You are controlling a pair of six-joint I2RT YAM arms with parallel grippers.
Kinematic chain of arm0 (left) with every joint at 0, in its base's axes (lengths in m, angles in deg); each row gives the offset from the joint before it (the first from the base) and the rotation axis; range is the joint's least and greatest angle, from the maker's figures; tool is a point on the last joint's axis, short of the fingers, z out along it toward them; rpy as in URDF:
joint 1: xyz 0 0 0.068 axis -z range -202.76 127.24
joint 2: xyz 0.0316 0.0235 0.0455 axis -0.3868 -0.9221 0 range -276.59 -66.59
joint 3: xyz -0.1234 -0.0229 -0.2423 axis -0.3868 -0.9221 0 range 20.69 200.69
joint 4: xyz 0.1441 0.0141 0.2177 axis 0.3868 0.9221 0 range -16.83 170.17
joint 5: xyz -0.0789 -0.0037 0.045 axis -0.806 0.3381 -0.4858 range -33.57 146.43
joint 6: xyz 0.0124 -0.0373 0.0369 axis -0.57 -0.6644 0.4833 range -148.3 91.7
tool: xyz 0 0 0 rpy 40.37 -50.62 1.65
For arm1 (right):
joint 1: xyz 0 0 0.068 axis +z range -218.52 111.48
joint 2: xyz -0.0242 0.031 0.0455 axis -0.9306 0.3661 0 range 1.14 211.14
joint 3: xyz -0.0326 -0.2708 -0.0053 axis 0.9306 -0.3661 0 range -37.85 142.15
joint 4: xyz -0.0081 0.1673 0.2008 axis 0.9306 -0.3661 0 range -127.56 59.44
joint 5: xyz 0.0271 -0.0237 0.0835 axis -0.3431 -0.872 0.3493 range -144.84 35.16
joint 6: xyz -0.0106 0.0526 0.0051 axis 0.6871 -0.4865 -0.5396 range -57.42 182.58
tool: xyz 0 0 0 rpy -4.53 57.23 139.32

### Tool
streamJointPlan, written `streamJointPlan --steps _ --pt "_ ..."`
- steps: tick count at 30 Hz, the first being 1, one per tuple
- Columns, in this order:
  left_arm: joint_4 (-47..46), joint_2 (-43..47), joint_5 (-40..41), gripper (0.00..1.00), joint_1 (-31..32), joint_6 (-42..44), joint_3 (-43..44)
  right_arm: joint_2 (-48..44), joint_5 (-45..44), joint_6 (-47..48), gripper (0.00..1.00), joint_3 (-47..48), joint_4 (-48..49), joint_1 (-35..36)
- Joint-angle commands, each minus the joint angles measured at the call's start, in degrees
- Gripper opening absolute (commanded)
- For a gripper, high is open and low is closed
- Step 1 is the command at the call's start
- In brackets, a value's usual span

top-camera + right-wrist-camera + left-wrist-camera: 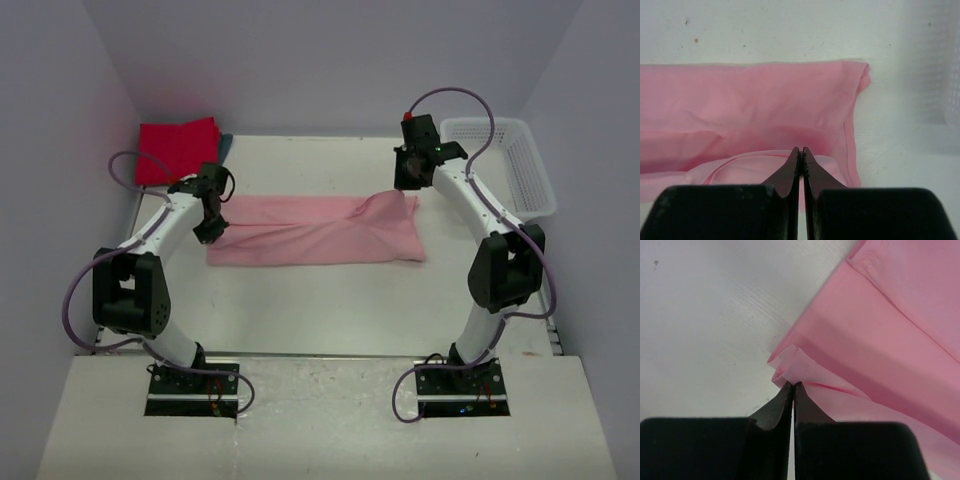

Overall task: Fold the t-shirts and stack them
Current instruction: Fold the other side of the tshirt into a rectangle

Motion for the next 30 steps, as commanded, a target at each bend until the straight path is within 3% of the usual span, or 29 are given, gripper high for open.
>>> streamJointPlan --steps 1,18,27,30 --pt "-1.7 -1.4 1.3 0.00 -1.1 1.7 3.0 2.3 0.8 1.9 0.00 5.3 -1.2 -0.9" --pt "-3.0 -12.3 -0.1 0.00 -2.6 4.1 10.9 12.3 2.9 2.1 0.00 12.0 -3.4 -1.2" --pt "-3.7 -15.0 0.1 0.00 -3.9 4.5 11.0 17.0 2.8 2.2 0.00 16.4 -4.7 -1.2" --pt "-5.0 -15.0 -0.8 0.06 -4.7 4.7 9.9 18.5 3.3 2.2 0.00 17.7 -5.2 -1.2"
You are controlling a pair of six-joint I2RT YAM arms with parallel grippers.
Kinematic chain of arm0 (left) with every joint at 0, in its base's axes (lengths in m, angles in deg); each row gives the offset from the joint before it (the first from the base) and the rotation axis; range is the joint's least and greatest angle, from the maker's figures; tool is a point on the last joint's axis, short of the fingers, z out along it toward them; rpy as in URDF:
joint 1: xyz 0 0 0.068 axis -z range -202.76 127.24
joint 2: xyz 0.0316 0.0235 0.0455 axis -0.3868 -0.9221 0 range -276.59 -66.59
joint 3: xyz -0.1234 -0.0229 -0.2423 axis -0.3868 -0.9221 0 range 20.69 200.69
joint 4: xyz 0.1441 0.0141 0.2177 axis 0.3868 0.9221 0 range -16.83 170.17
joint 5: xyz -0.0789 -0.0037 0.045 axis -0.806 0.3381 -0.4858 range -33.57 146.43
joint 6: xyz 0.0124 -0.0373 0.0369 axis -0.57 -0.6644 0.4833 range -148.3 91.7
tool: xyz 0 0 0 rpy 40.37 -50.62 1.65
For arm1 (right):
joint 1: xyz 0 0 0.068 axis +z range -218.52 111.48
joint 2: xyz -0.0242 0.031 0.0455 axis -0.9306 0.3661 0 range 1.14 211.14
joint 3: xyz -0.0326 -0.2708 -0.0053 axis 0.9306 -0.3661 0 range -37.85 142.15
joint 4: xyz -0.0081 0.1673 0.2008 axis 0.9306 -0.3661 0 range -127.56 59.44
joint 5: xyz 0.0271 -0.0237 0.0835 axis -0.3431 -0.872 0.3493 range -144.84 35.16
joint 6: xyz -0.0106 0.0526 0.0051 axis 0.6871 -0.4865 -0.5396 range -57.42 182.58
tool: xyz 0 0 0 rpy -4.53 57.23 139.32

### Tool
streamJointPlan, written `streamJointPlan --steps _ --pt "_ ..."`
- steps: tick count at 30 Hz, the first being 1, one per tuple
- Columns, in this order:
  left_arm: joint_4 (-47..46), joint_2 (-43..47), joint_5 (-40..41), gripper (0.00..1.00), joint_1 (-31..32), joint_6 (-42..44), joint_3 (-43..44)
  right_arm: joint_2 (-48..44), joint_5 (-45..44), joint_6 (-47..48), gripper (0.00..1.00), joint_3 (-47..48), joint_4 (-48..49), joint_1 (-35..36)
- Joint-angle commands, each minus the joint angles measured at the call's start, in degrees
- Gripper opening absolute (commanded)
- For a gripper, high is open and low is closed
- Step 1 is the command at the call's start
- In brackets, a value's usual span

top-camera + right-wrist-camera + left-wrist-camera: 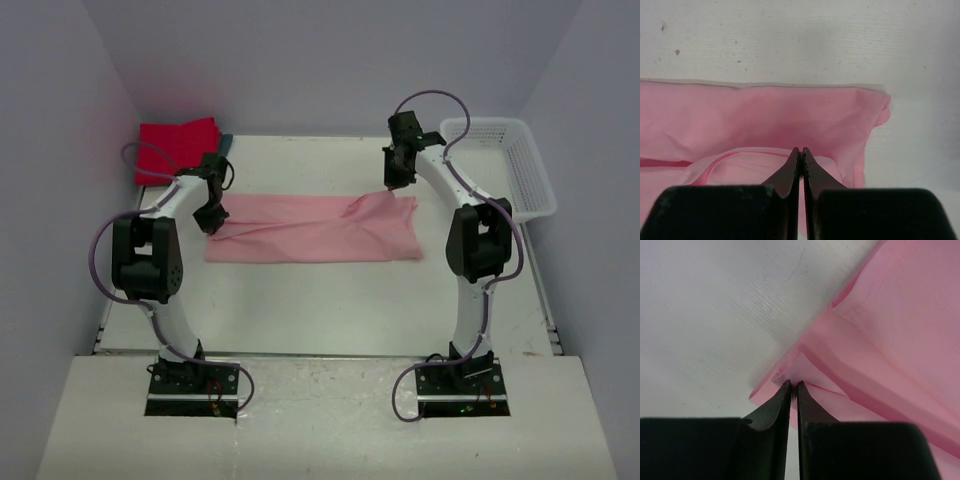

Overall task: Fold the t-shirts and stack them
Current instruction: Fold the other side of the tshirt into a rectangle

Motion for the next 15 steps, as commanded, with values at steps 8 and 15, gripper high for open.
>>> streamJointPlan --steps 8,15 --pt "-5.0 8.1 4.3 0.66 -1.3 -0.1 -2.0 2.2 0.0 1.2 0.00 4.3 -1.7 -0.2" --pt "-11.6 20.0 3.1 0.74 2.1 1.7 -8.3 5.8 -1.5 1.4 0.00 9.7 -3.9 -0.2"
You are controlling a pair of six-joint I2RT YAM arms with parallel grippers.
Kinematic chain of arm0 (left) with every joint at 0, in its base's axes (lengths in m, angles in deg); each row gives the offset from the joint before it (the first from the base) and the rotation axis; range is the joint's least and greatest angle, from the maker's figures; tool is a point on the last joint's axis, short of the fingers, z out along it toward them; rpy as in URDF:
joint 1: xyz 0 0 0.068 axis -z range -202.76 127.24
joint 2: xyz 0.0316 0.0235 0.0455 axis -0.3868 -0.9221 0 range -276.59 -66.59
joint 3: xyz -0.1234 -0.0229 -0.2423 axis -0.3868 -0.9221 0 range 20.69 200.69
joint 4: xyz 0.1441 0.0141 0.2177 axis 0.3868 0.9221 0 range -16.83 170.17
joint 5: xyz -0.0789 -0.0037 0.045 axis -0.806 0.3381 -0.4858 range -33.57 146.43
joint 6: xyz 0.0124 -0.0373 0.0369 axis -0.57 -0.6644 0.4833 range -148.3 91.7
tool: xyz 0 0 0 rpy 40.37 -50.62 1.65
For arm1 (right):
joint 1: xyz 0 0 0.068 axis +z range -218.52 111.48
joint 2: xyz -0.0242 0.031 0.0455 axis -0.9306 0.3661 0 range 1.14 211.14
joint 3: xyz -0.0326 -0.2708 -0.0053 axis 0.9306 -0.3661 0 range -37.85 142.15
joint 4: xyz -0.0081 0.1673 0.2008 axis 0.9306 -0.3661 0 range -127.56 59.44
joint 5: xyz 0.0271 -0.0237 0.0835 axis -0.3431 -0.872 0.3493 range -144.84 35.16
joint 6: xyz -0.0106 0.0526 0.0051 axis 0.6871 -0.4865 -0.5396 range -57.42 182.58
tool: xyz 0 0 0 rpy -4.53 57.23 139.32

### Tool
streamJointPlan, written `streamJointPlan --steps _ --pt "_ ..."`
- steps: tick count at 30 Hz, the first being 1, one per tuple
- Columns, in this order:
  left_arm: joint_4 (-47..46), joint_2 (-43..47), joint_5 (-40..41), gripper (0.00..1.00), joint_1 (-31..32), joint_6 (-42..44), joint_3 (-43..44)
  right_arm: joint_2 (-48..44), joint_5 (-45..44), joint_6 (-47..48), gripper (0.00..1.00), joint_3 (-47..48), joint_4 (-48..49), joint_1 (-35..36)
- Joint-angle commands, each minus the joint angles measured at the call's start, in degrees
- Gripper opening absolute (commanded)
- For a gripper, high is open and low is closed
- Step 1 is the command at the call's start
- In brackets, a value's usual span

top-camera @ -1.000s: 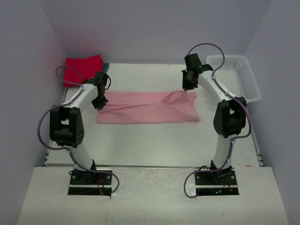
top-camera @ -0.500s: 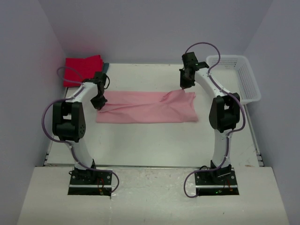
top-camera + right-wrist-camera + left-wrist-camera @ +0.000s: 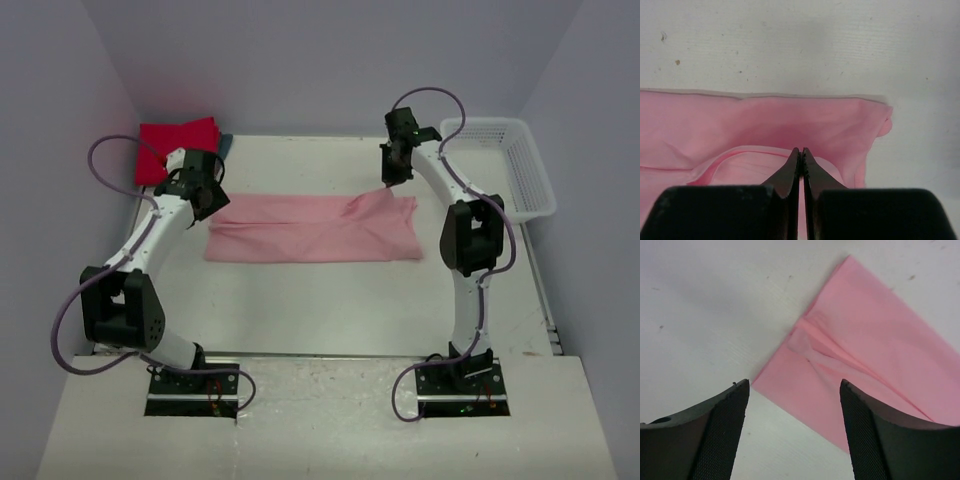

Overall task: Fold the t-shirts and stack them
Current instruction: Fold the other side of the tshirt into a rectangle

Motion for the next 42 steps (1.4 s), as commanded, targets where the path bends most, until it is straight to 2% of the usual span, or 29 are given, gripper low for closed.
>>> streamJointPlan --steps 1,7,10,11,12,13,17,19,20,21,22,25,26,29,35,42 --pt "-4.2 2.5 -2.6 0.74 0.6 1.1 -0.3 2.3 -2.2 1.2 0.00 4.7 -1.6 -0.2" --pt "-10.7 2.3 -15.1 0.66 2.4 3.4 -5.7 7.5 -4.0 2.0 0.05 12.8 -4.1 -0.8" --pt "-13.0 0.9 -18.5 0.64 3.2 4.3 -7.4 8.9 -4.5 1.6 0.37 13.9 -4.2 -1.0" --pt "-14.4 0.8 -19.2 0.64 3.3 4.6 -7.9 7.4 -4.4 1.3 0.59 12.8 -3.4 -1.0" --pt "-15.0 0.7 -19.8 0.64 3.4 4.7 -8.1 6.2 -5.1 1.0 0.72 10.9 -0.6 -1.0" --pt "-15.3 0.5 -20.0 0.64 3.4 4.6 -8.1 4.5 -4.9 0.8 0.77 8.9 1.0 -0.9" --pt "-15.7 -1.4 -19.7 0.64 3.4 4.7 -7.2 -5.2 -5.4 0.2 0.80 -0.4 3.0 -0.3" --pt "-14.8 -3.6 -18.1 0.64 3.4 4.6 -6.1 -9.0 -4.9 -0.1 0.72 -5.4 3.0 0.7" --pt "-14.1 -4.2 -17.3 0.64 3.4 4.5 -5.0 -11.2 -3.6 -0.4 0.60 -7.9 4.0 1.0" --pt "-13.8 -5.6 -15.9 0.64 3.3 4.5 -4.4 -15.7 -2.0 -0.6 0.04 -10.5 5.1 1.1" --pt "-13.6 -6.3 -15.3 0.63 3.3 4.6 -3.3 -17.9 -0.3 -1.1 0.00 -15.1 6.5 1.3" --pt "-12.6 -8.5 -14.1 0.60 3.0 4.4 -1.4 -24.8 6.5 -2.2 0.00 -23.5 10.6 2.3" --pt "-12.4 -9.2 -13.8 0.60 2.8 4.3 -0.9 -25.3 5.6 -2.7 0.00 -24.3 10.2 2.8" --pt "-11.7 -11.4 -12.9 0.60 2.3 4.4 1.0 -24.5 5.2 -3.0 0.00 -25.8 7.8 4.3" --pt "-10.8 -16.6 -11.3 0.60 0.6 5.1 4.2 -23.1 6.4 -4.7 0.00 -32.2 10.6 5.3" --pt "-10.7 -21.4 -11.6 0.60 -0.9 5.7 5.9 -20.6 7.3 -5.6 0.00 -31.1 10.5 5.7"
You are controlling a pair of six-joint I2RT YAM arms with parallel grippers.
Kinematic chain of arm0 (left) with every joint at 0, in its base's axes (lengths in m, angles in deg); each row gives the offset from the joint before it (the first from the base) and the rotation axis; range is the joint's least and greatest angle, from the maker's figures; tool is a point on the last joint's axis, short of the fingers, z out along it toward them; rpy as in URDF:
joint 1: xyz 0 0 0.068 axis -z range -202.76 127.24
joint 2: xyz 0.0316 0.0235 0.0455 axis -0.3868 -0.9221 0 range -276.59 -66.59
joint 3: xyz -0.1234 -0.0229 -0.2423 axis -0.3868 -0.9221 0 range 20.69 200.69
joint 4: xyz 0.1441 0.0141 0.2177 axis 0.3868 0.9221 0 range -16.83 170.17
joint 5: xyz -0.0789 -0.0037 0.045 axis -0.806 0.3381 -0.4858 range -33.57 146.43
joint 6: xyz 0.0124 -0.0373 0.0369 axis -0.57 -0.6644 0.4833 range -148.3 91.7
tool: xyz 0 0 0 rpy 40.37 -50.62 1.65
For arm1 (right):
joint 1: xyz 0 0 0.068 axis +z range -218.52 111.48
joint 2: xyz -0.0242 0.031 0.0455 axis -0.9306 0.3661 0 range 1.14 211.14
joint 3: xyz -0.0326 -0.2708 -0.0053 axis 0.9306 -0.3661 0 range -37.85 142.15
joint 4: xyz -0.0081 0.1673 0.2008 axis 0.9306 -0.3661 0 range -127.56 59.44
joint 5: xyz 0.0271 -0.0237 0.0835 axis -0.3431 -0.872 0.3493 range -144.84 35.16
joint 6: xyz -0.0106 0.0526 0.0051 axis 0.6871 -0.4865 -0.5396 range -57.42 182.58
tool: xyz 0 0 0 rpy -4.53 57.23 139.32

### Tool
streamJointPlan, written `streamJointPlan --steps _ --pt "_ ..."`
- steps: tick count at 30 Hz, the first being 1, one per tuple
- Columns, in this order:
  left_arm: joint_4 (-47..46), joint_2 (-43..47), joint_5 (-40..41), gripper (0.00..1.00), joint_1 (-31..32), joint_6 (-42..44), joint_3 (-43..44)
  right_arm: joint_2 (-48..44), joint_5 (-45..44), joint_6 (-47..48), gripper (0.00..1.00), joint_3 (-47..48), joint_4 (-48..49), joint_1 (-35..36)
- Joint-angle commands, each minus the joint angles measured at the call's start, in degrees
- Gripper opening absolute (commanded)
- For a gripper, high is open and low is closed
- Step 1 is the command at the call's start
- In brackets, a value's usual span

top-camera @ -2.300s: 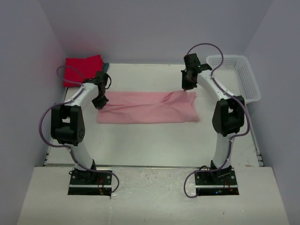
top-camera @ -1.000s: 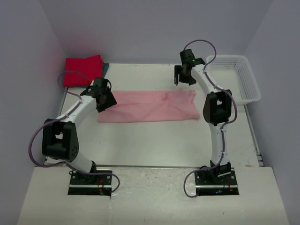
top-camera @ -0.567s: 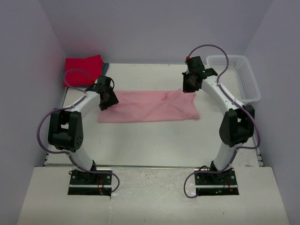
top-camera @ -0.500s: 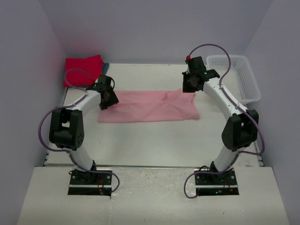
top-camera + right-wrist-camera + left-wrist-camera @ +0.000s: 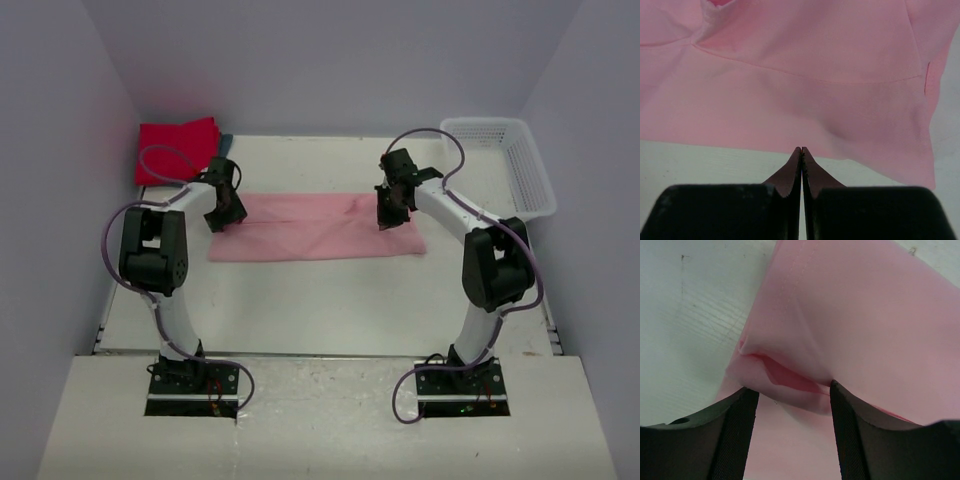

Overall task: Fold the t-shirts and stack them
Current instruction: Fold the other side of the tshirt into a rectangle

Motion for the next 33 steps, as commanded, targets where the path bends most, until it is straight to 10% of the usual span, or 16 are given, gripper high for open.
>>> streamJointPlan --steps 1,14,29,33 --pt "0.0 -0.9 1.4 0.60 -0.8 1.8 1.8 -1.0 1.1 -1.0 0.00 2.0 1.1 0.5" --pt "-3.7 -0.3 0.2 0.66 -3.4 2.3 -1.2 -10.8 1.1 0.1 0.00 -0.7 2.1 0.6" --pt "-13.3 27.3 -14.1 0.79 5.2 4.9 -7.5 -16.0 2.3 -0.4 0.00 -4.5 3.6 1.2" --pt "-13.6 22.4 -25.0 0.44 8.7 7.9 -3.3 -19.7 0.3 -2.2 0.00 -7.0 5.1 1.4"
